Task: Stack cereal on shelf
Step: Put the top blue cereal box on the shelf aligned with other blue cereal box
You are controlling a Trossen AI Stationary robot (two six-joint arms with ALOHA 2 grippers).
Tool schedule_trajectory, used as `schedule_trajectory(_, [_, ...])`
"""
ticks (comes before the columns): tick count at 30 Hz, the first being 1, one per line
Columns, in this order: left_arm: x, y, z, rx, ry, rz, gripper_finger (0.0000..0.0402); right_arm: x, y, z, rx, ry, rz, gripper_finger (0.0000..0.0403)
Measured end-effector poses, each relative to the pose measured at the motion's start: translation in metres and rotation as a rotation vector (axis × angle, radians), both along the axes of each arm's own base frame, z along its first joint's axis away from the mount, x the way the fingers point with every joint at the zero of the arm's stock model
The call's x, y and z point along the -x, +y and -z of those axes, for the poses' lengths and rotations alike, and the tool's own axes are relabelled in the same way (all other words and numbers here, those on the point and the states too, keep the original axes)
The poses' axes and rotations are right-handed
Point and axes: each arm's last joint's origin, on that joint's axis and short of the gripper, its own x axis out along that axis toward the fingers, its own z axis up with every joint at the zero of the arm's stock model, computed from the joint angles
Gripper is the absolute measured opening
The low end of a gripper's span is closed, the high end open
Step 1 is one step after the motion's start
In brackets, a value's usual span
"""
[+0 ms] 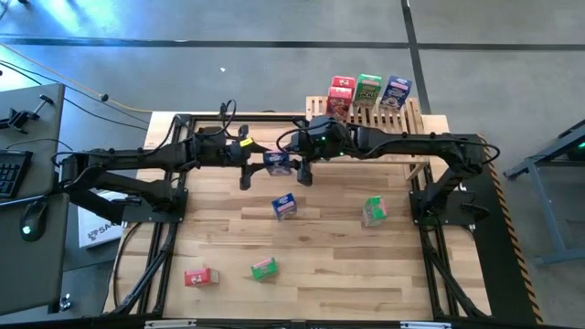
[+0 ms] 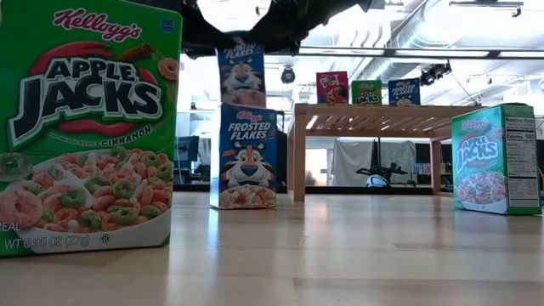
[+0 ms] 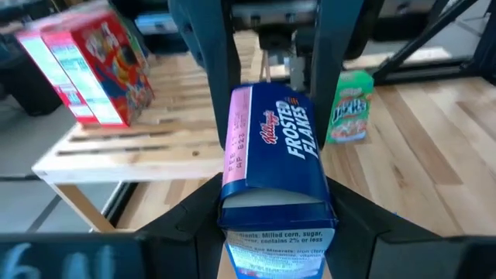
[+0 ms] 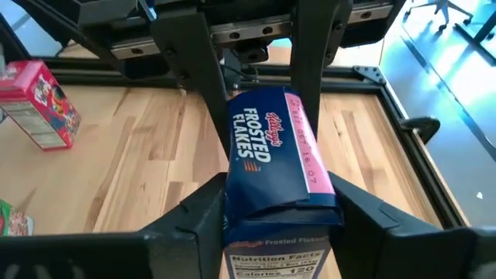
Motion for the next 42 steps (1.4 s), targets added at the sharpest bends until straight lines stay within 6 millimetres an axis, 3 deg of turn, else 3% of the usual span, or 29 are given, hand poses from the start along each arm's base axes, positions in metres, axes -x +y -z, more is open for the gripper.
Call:
schedule_trajectory(8, [0.015,-0.005,-0.017,-0.004,-0.08,0.014,0.0157,0.002,-0.001,-0.011,0.012,-0.066,-0.035,0.0161])
schedule_trajectory(20, [0.014,-0.004,-0.017,0.014,-0.084,0.005,0.0159,0.003,-0.002,-0.012,-0.001,-0.072,-0.038,0.016])
schedule_trajectory(32, [0.022,-0.006,-0.023,0.056,-0.114,0.0,0.0247,0.005,-0.001,-0.012,0.007,-0.058,-0.042,0.016])
schedule_trajectory(36, [0.032,-0.009,-0.023,0.05,-0.133,0.011,0.025,0.026,-0.002,-0.033,0.048,-0.073,-0.04,0.016])
schedule_trajectory(42, [0.043,-0.01,-0.007,0.054,-0.121,0.035,0.025,0.086,-0.008,-0.073,0.102,-0.06,0.012,0.016])
